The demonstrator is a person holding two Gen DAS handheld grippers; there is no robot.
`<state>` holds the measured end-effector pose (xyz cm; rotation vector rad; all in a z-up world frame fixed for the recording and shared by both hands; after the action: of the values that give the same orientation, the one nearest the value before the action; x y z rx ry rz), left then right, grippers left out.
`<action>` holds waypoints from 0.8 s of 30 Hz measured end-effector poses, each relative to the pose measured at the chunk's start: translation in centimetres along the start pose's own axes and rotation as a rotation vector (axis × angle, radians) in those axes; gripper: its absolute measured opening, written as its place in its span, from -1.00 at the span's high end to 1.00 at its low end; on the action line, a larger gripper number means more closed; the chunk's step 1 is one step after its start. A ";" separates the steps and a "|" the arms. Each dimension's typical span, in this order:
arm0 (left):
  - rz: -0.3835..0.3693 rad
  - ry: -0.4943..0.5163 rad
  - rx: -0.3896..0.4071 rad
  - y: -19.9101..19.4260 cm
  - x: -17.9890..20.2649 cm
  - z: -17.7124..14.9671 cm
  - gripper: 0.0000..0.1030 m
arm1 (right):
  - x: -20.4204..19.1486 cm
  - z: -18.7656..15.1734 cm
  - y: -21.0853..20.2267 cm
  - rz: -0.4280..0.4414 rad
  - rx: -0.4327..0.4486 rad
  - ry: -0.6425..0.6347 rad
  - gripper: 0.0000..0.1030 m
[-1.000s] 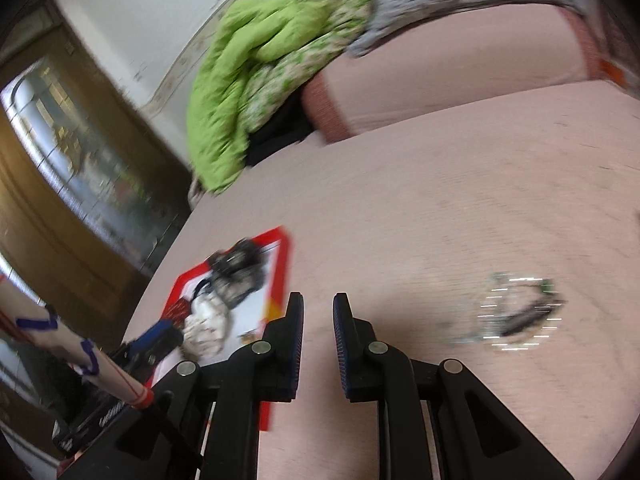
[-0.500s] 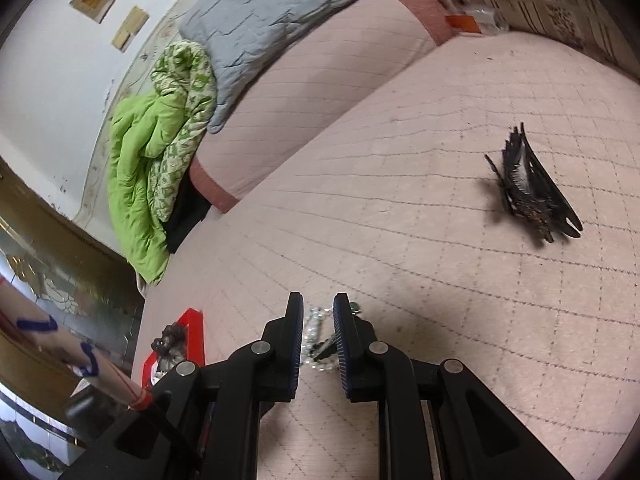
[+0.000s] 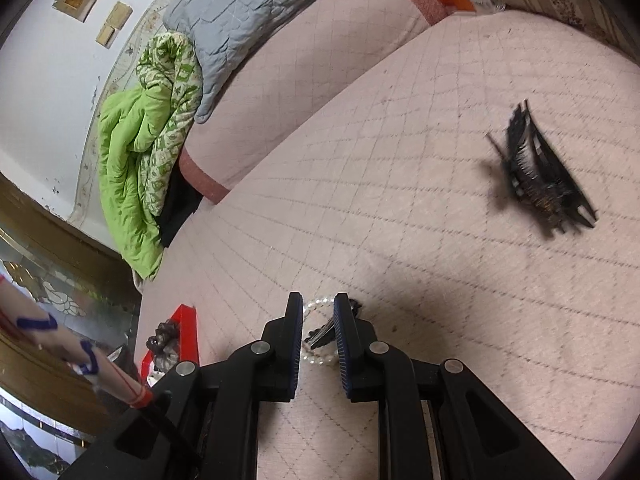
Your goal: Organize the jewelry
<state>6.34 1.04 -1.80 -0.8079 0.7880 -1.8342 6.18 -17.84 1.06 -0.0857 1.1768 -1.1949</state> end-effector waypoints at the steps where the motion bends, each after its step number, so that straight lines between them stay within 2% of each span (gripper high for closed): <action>1: -0.007 -0.021 0.005 -0.7 -0.4 -0.4 0.89 | -0.2 -0.3 0.5 0.011 -0.019 0.002 0.67; 5: -0.019 -0.036 0.031 -2.2 -0.8 -0.8 0.89 | -0.9 -1.3 2.1 0.072 -0.080 0.021 0.67; 8: -0.015 -0.018 0.049 -2.5 -0.7 -0.6 0.89 | -1.3 -1.9 3.2 0.076 -0.104 0.033 0.67; 11: -0.025 -0.025 0.043 -2.3 -1.0 -0.6 0.89 | -1.4 -2.1 4.0 0.053 -0.111 0.041 0.67; 20: -0.032 -0.057 0.047 -2.7 -2.4 -0.2 0.89 | 0.2 -2.6 5.9 -0.137 -0.141 0.091 0.67; 24: -0.041 -0.066 0.043 -2.8 -2.5 -0.1 0.89 | 0.7 -2.5 6.5 -0.162 -0.129 0.114 0.66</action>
<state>5.67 4.32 -0.16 -0.8581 0.6928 -1.8445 8.61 -14.27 -4.39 -0.2157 1.3676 -1.2786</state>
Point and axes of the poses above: each gripper's, at about its wrist camera, not at the fingertips, and y roughly the way its jaws point, x to its right, z to its top, the point moved 5 cm from there along y, roughly the way its jaws point, and after that the axes turned 3 degrees about -y, right-handed, at the moved point
